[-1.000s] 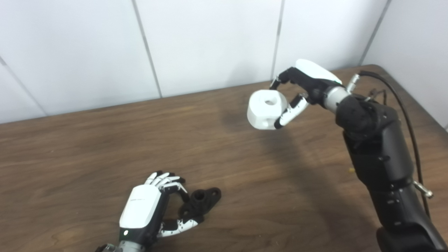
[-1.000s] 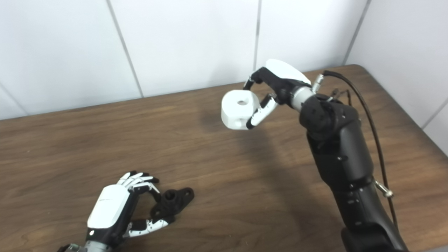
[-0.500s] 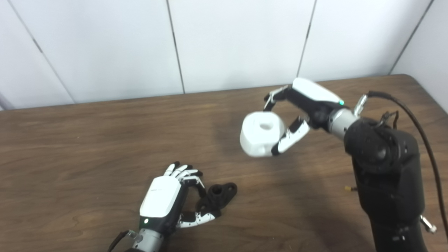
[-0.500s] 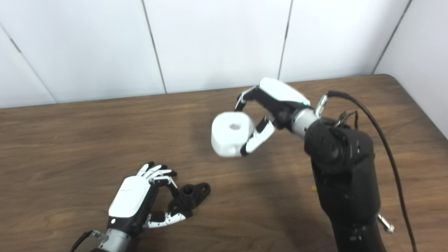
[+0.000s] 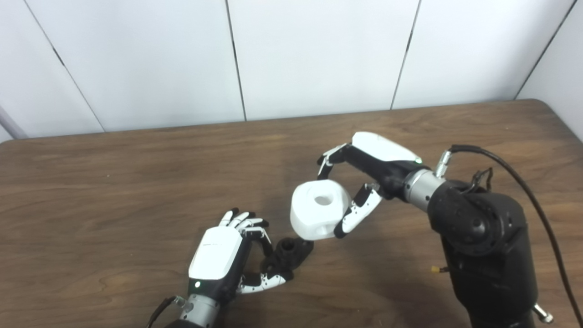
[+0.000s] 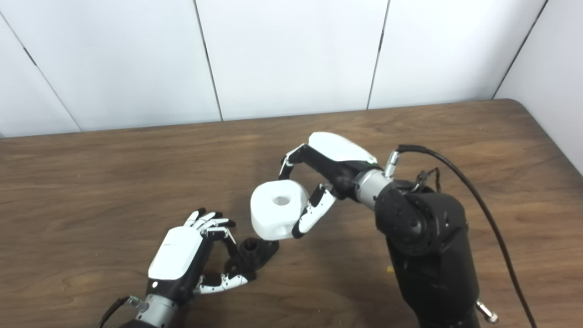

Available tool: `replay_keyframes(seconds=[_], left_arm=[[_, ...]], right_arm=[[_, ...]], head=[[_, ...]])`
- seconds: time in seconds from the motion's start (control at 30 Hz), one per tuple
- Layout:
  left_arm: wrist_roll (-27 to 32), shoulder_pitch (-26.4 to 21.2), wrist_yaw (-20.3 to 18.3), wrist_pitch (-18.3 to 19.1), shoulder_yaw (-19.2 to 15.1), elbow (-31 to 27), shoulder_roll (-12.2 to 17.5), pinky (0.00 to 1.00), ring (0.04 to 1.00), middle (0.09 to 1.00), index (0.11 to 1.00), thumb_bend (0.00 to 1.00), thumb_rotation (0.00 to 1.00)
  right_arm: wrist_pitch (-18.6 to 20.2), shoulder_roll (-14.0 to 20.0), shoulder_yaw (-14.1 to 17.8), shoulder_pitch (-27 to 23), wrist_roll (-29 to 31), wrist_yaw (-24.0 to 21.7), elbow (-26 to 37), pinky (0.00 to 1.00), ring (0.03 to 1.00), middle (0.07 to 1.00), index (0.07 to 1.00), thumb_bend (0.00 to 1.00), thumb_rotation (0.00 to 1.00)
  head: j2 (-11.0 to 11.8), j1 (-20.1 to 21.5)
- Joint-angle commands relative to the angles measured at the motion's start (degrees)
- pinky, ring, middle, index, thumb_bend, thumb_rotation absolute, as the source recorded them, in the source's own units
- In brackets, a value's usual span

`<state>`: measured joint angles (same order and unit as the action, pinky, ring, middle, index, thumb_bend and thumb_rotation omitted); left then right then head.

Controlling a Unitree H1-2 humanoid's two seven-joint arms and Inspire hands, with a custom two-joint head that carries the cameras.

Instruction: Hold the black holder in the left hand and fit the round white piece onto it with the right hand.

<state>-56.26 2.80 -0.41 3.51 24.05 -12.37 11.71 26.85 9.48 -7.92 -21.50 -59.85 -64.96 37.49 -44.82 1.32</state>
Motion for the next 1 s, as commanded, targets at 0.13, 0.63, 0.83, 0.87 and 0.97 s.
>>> replay_keyframes(seconds=[0.13,0.63,0.83,0.87,0.97], left_arm=[[-2.0,0.1,-1.3,-0.1,1.7,0.9,-0.3,0.97,0.87,0.768,0.486,0.52,0.05],[-2.4,-0.1,-2.3,1.0,2.1,0.7,-0.6,0.98,0.876,0.773,0.486,0.52,0.05],[-2.5,-0.1,-2.2,1.1,2.3,0.6,-0.6,0.98,0.876,0.773,0.487,0.52,0.05],[-2.6,-0.1,-2.3,1.1,2.3,0.6,-0.6,0.97,0.876,0.773,0.487,0.52,0.05],[-2.6,-0.2,-1.9,1.0,2.4,0.8,-0.7,0.97,0.873,0.77,0.486,0.52,0.05]], right_arm=[[0.0,-1.7,0.1,-0.7,-0.1,-0.1,2.3,1.0,0.927,0.849,0.484,0.52,0.14],[-1.3,-2.3,-1.7,0.5,1.2,7.2,-0.5,1.0,0.916,0.827,0.484,0.52,0.13],[-1.4,-2.0,-3.1,1.3,1.9,9.7,-1.3,1.0,0.92,0.832,0.484,0.52,0.13],[-1.5,-1.9,-3.4,1.4,2.0,9.9,-1.4,1.0,0.922,0.833,0.484,0.52,0.13],[-1.6,-1.5,-4.1,1.6,2.0,10.4,-1.6,1.0,0.924,0.833,0.484,0.52,0.14]], head=[[-0.4,-0.4],[-0.4,-0.6],[-0.6,-0.7],[-0.5,-0.7],[-0.6,-0.8]])
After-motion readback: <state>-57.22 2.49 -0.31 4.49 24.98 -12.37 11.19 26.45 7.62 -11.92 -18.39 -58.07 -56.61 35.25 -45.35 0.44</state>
